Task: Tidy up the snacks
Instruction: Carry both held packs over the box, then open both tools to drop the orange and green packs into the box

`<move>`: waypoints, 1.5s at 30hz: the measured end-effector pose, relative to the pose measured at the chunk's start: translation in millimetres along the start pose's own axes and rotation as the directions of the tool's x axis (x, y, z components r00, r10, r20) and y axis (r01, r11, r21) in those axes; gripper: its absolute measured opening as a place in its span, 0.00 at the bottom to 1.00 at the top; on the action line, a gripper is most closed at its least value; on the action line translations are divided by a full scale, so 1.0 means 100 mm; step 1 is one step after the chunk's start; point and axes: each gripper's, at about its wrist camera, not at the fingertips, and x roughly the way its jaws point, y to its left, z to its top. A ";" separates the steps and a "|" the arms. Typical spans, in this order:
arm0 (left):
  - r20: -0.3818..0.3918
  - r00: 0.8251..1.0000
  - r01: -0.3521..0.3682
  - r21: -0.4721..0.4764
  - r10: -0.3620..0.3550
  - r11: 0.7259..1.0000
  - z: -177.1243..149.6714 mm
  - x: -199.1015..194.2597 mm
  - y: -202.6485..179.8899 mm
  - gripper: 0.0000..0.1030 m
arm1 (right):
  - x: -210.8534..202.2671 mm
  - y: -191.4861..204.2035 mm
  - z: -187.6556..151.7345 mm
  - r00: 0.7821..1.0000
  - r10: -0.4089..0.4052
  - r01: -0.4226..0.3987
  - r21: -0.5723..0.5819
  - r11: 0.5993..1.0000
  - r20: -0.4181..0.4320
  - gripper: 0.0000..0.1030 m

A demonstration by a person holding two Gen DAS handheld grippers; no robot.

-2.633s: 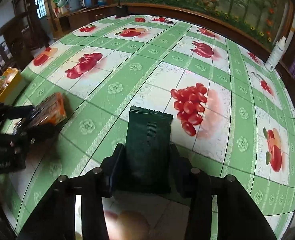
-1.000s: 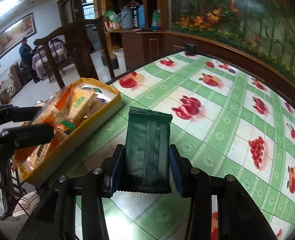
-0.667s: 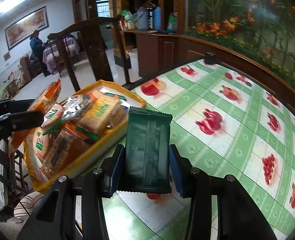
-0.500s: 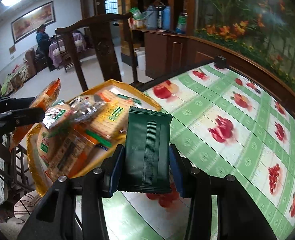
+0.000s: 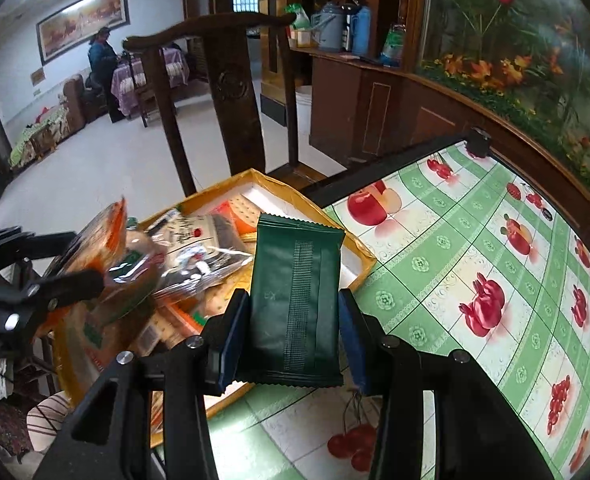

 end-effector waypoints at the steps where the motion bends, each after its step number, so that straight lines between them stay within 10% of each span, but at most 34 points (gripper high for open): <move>1: -0.007 1.000 0.000 0.002 0.000 1.000 0.00 0.04 -0.01 0.65 | 0.04 0.00 0.01 1.000 -0.012 0.012 -0.001 1.000 -0.007 0.43; 30: 0.011 1.000 0.014 0.047 -0.015 0.999 0.01 0.03 -0.20 0.65 | 0.02 0.05 -0.07 0.999 0.042 -0.042 0.003 0.999 -0.004 0.60; 45: 0.170 0.977 -0.141 0.050 0.131 0.989 -0.09 -0.15 -0.38 0.85 | -0.19 0.05 -0.32 0.998 -0.045 0.041 0.074 0.996 0.053 0.76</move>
